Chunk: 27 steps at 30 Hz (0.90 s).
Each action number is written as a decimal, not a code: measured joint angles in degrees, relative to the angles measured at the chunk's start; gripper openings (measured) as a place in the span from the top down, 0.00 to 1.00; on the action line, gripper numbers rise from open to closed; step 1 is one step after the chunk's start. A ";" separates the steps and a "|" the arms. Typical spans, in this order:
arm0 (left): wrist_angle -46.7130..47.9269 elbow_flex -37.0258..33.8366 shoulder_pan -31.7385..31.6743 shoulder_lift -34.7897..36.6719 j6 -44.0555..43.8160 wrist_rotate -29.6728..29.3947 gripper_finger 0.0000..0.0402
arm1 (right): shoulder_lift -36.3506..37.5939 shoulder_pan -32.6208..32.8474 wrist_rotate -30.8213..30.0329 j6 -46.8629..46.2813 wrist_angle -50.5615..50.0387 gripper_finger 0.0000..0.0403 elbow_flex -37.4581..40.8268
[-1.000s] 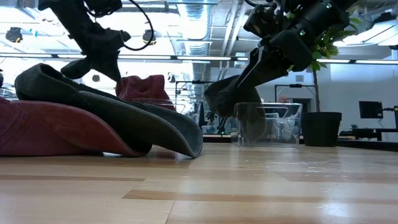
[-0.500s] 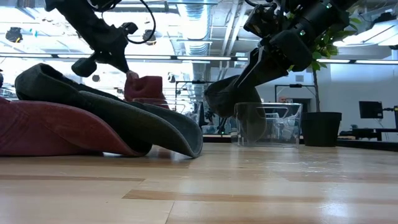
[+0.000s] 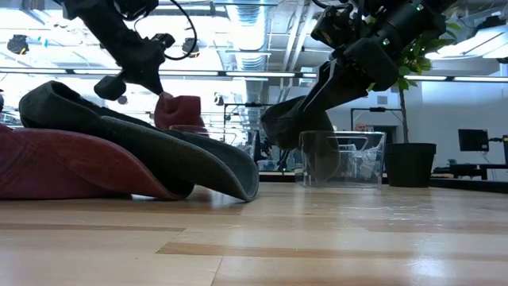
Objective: Pick & Place hat
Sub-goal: Put the right red cap in the left transparent bin, then put the black cap in the right transparent bin
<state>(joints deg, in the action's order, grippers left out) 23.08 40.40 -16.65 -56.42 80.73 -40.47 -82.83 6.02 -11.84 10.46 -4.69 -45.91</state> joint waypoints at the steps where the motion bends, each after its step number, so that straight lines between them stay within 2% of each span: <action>1: -0.32 0.00 0.11 0.00 -1.24 0.02 0.97 | 0.00 0.00 0.00 0.01 0.00 0.41 0.00; 10: -0.64 0.00 0.11 0.00 -1.93 -0.15 0.89 | 0.00 0.00 0.00 -0.17 0.00 0.41 0.00; 20: -1.20 0.00 0.15 0.12 -1.65 -6.55 0.72 | 0.00 0.00 0.02 -0.14 -0.02 0.41 0.00; 27: -1.46 0.00 0.80 1.88 -1.20 -8.00 0.67 | 0.00 0.00 0.00 -0.04 -0.02 0.41 0.00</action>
<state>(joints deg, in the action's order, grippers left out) 21.62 40.40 -15.85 -54.54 79.53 -48.47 -82.83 6.02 -11.84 10.41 -4.71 -45.91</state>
